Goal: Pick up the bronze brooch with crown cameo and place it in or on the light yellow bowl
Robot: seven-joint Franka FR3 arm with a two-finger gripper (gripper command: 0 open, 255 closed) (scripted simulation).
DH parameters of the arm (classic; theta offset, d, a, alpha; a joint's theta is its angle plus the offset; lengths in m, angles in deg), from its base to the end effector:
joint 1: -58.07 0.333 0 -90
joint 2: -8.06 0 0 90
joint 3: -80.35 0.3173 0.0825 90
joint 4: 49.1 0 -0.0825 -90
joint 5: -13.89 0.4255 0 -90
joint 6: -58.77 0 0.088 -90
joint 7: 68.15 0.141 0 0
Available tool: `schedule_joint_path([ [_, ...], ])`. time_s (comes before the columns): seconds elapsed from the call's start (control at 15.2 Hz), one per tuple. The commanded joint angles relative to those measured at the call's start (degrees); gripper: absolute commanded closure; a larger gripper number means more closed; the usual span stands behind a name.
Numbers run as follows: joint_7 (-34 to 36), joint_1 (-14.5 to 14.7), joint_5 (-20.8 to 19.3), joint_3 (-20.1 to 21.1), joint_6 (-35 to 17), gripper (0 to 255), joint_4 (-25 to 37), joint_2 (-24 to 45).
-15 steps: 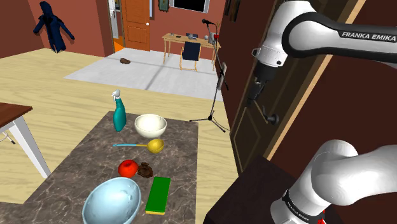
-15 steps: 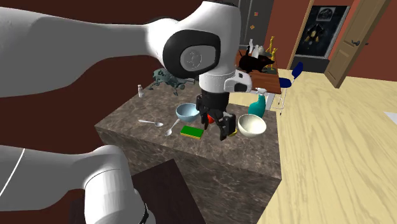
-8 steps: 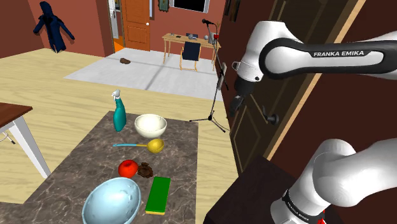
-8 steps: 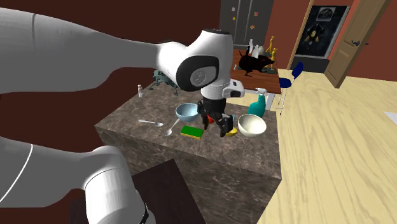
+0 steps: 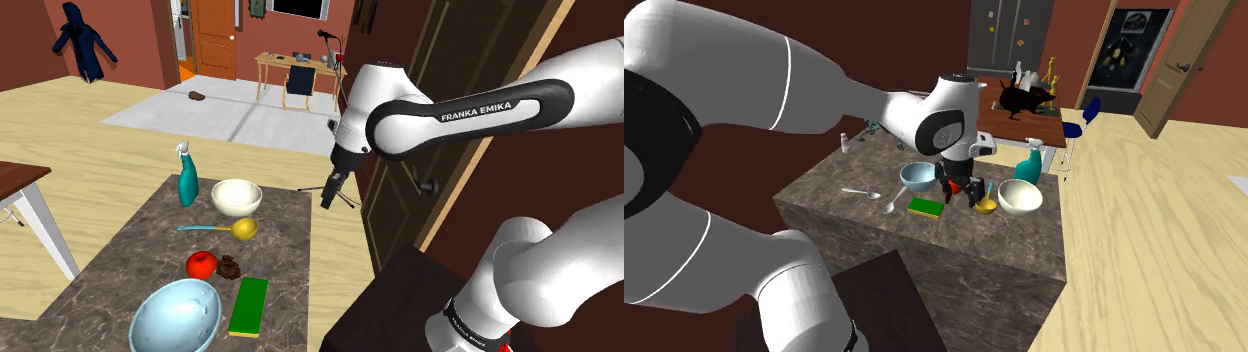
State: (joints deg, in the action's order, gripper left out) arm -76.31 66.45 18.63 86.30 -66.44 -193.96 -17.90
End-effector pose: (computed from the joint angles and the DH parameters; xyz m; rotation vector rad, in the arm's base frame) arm 0.4361 0.1147 0.3894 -3.0622 -0.5265 -0.1673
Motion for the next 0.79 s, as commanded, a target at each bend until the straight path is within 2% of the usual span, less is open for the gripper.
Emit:
schedule_joint_path([
  [0.0,0.3,1.0,0.2,1.3,-3.8,0,0.4,3.5],
  [0.4,2.0,3.1,-0.9,5.2,-13.9,0,3.3,14.5],
  [0.73,4.9,4.4,-4.6,8.1,-20.9,0,7.4,24.3],
])
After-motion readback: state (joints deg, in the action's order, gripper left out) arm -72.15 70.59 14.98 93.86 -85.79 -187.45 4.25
